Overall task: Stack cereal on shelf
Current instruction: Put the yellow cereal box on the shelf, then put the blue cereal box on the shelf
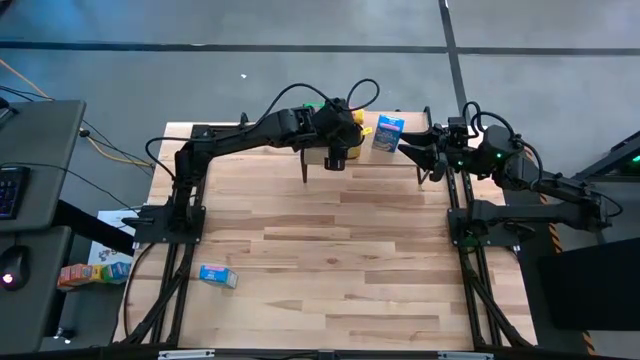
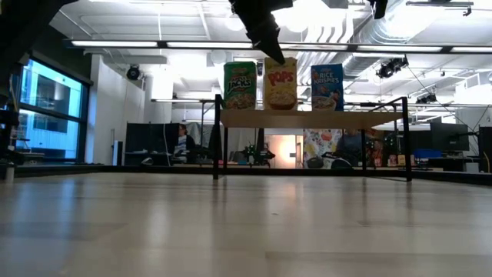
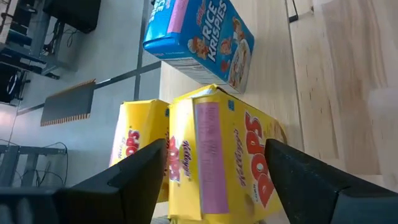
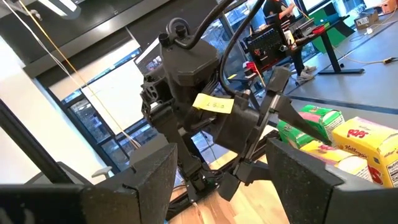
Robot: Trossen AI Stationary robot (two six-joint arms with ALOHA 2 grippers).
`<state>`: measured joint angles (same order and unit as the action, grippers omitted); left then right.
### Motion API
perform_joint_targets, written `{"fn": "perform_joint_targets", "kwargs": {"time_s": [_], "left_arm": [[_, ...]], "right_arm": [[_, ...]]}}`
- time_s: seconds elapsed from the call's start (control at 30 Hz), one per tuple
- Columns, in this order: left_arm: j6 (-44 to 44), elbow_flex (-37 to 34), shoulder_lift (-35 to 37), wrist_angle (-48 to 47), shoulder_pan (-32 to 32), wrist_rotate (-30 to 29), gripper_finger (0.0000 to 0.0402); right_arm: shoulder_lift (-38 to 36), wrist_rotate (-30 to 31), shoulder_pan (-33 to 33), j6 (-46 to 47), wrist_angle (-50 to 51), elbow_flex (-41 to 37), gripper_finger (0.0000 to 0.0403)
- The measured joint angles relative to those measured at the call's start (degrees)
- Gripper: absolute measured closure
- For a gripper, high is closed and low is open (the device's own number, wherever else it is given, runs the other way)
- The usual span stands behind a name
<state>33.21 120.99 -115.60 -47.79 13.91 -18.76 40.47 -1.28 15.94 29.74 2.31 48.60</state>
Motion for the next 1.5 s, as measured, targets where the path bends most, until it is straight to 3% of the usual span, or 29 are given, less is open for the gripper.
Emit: {"fn": "perform_joint_targets", "kwargs": {"time_s": [0.47,0.77,0.87,1.03,1.2,1.33,1.5], "left_arm": [[0.0,0.0,0.8,0.9,-0.9,0.0,0.0135],[-5.4,0.0,7.7,3.3,-1.0,0.0,0.0135],[-13.1,0.0,11.2,3.3,-0.9,4.4,0.0135],[-26.4,-0.1,16.0,3.8,0.4,18.0,0.0135],[-34.5,-0.2,18.5,5.2,-0.4,27.0,0.0135],[-37.1,-0.2,19.4,6.2,-3.7,27.2,0.0135],[-37.7,-0.2,20.1,9.4,-9.6,21.4,0.0135]], "right_arm": [[0.0,0.0,0.0,0.0,0.0,0.0,0.0163],[0.0,1.3,0.0,-1.2,0.5,0.0,0.0163],[0.1,1.9,0.0,-1.3,1.3,0.0,0.0163],[0.1,1.7,0.0,-1.7,1.8,0.0,0.0163],[0.1,1.5,0.0,-1.7,2.2,0.0,0.0163],[0.1,0.5,0.0,-1.7,3.2,0.0,0.0163],[0.1,-2.3,0.0,-1.7,4.7,0.0,0.0163]]}}
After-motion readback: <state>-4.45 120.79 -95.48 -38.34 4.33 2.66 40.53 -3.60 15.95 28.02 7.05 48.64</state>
